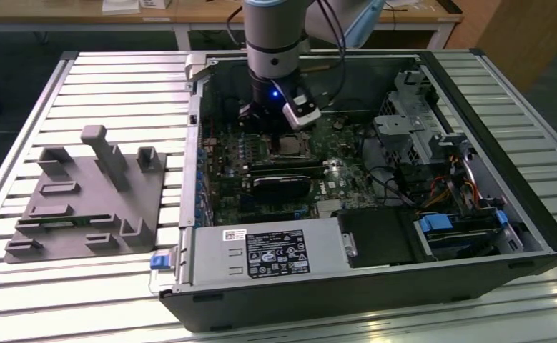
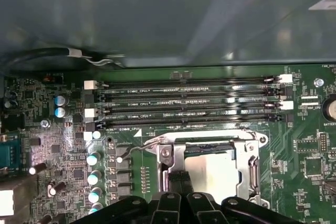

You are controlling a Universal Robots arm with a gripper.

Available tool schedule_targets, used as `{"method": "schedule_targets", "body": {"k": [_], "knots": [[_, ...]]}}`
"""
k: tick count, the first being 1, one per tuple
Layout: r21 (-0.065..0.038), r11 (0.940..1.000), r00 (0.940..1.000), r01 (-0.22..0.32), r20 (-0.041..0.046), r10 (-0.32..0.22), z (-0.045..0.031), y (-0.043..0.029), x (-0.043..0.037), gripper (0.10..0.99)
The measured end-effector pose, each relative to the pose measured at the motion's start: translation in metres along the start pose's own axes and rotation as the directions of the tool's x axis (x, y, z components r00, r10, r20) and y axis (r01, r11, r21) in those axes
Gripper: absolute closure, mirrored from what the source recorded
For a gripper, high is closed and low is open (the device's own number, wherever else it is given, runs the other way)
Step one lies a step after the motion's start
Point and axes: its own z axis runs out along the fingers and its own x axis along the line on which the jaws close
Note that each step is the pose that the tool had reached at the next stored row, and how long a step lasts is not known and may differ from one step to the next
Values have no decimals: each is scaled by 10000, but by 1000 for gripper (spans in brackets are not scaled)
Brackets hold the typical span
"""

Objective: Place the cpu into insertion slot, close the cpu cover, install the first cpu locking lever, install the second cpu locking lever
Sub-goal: 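Close the cpu cover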

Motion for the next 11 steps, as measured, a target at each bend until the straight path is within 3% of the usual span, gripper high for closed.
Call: {"method": "schedule_targets", "body": {"k": [11], "knots": [[-1, 10000, 10000, 0, -1, 0, 46, -2, 14, 980]]}}
